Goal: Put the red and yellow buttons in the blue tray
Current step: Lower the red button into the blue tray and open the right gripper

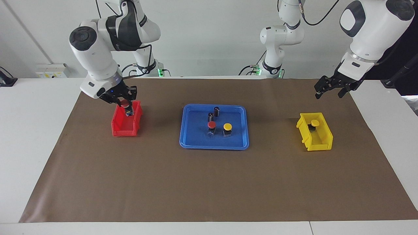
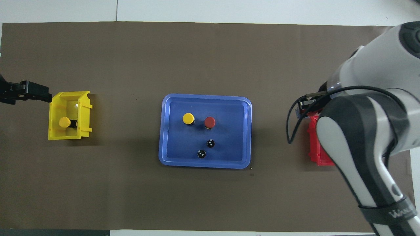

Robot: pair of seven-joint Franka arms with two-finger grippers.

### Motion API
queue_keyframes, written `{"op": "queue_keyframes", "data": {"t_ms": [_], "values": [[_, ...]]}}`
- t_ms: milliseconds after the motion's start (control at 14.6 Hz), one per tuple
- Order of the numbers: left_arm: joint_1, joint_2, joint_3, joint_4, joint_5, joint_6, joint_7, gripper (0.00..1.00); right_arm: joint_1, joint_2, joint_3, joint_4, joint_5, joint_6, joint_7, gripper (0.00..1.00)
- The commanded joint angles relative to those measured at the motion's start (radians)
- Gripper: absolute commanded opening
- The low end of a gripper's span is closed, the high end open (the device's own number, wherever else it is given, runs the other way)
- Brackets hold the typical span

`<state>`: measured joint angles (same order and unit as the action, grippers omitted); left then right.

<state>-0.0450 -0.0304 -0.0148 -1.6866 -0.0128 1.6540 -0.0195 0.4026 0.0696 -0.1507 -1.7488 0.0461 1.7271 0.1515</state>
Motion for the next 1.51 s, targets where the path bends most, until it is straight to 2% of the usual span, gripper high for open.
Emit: {"op": "queue_keyframes", "data": {"t_ms": [0, 137, 343, 618, 755, 961, 1029, 1098, 1235, 1304, 1441], "values": [[0.016, -0.034, -0.004, -0.044, -0.007, 0.029, 0.018, 1.0, 0.152, 0.106, 0.0, 0.031, 0.017, 0.113, 0.216, 0.23], [0.037, -0.04, -0.005, -0.059, -0.006, 0.03, 0.021, 1.0, 0.215, 0.139, -0.001, 0.0, 0.018, 0.216, 0.278, 0.23], [0.03, -0.046, -0.007, -0.073, -0.006, 0.035, 0.021, 1.0, 0.232, 0.159, 0.0, -0.072, 0.018, 0.322, 0.284, 0.24], [0.031, -0.052, -0.005, -0.09, -0.006, 0.047, 0.024, 1.0, 0.242, 0.176, -0.001, -0.113, 0.018, 0.365, 0.283, 0.26], [0.036, -0.062, -0.005, -0.103, -0.006, 0.049, 0.024, 1.0, 0.243, 0.179, 0.0, -0.158, 0.02, 0.428, 0.286, 0.26], [0.037, -0.071, -0.005, -0.128, -0.006, 0.062, 0.038, 1.0, 0.243, 0.197, 0.0, -0.172, 0.02, 0.439, 0.286, 0.31], [0.037, -0.071, -0.005, -0.128, -0.006, 0.062, 0.038, 1.0, 0.245, 0.202, 0.002, -0.172, 0.02, 0.44, 0.289, 0.38], [0.037, -0.072, -0.005, -0.128, -0.006, 0.061, 0.042, 1.0, 0.255, 0.203, 0.002, -0.17, 0.02, 0.442, 0.301, 0.5], [0.037, -0.074, -0.005, -0.13, -0.004, 0.058, 0.059, 1.0, 0.252, 0.208, 0.0, -0.134, 0.017, 0.411, 0.304, 0.8], [0.037, -0.074, -0.005, -0.13, -0.003, 0.056, 0.065, 1.0, 0.248, 0.206, -0.001, -0.1, 0.014, 0.382, 0.306, 1.0], [0.037, -0.074, -0.005, -0.13, 0.0, 0.056, 0.067, 1.0, 0.222, 0.199, -0.009, -0.014, 0.001, 0.288, 0.306, 1.0]]}}
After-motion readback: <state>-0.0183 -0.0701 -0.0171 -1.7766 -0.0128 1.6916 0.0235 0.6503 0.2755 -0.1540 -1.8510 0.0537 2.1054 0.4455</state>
